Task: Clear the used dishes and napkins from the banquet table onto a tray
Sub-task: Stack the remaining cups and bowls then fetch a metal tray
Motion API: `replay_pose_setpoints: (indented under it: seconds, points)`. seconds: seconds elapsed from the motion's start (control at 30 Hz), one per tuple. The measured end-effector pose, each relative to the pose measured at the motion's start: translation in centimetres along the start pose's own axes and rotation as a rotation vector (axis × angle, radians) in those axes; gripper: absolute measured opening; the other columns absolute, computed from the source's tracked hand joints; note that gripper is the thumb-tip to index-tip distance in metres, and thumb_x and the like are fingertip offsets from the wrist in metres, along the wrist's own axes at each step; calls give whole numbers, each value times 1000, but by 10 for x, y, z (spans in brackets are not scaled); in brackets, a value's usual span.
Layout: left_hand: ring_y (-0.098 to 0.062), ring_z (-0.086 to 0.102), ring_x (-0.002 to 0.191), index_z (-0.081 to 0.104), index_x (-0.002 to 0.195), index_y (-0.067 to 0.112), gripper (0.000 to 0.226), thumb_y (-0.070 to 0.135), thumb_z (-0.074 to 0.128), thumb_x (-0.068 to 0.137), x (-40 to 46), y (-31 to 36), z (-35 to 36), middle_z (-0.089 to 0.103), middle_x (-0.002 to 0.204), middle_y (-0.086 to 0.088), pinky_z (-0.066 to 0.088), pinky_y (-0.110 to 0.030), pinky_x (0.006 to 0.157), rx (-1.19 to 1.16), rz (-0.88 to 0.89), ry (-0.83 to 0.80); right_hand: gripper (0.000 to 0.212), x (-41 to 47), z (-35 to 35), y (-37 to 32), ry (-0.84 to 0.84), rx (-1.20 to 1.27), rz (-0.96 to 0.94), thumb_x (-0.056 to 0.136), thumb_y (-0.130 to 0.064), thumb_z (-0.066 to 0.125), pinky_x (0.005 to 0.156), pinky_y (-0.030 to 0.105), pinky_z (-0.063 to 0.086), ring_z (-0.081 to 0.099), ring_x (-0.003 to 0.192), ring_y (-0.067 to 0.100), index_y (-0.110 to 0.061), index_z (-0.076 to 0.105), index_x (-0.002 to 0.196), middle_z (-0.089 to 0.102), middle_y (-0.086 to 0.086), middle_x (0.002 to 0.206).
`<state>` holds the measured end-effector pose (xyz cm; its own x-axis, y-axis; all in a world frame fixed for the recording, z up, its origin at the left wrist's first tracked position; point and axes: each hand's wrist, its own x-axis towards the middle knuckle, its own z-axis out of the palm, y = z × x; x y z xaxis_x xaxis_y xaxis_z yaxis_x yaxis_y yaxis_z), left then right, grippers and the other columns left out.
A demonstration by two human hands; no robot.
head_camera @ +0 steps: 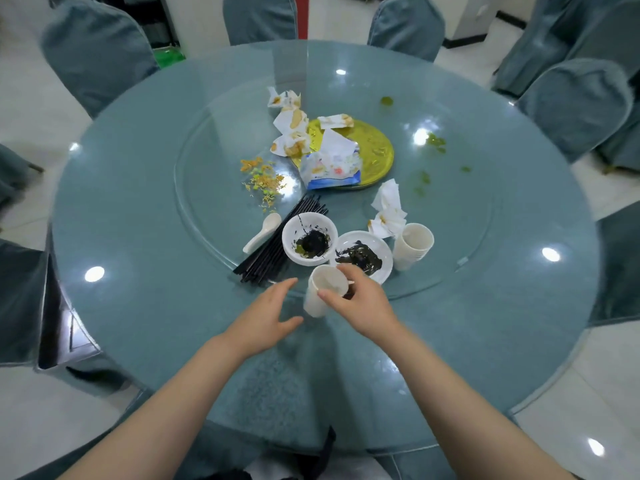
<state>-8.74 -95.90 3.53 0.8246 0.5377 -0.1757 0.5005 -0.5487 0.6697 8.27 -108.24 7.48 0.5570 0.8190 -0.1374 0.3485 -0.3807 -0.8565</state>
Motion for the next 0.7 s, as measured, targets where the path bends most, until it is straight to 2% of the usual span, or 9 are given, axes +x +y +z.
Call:
replay_pose_setpoints:
  seconds: [0.2,0.27,0.37,0.5,0.7]
  points:
    - [-16,10,148,19,153,13,77,36,59,91,23,-6,13,11,161,-2,13,-29,120,198,-55,-114,61,25,-57,-13,267,5,10,76,-49,74,89,30,51,63,98,9,-27,52,128,62,-12,111]
    - [-17,7,148,16,154,14,79,38,58,91,28,-6,15,7,162,-2,17,-38,120,242,-84,-130,63,35,-74,-16,358,-23,0,73,-55,71,92,36,51,61,104,12,-27,53,127,63,-9,116]
    - [-19,8,148,15,154,16,79,39,57,91,30,-9,16,8,161,-2,20,-43,119,258,-118,-131,60,47,-91,-17,422,-70,4,77,-50,71,93,36,49,58,109,14,-24,53,127,60,-7,119]
    - [-20,11,148,17,153,17,77,37,57,91,25,-18,14,12,160,-2,18,-41,120,230,-141,-93,54,54,-93,-16,423,-123,-6,79,-46,72,90,32,47,56,106,14,-22,54,124,60,-8,115]
    - [-20,18,145,24,151,19,69,31,57,92,9,-29,5,19,158,-2,20,-37,119,160,-176,-11,60,68,-67,-3,264,-318,-2,78,-52,68,85,32,45,54,111,19,-19,54,126,60,-3,122]
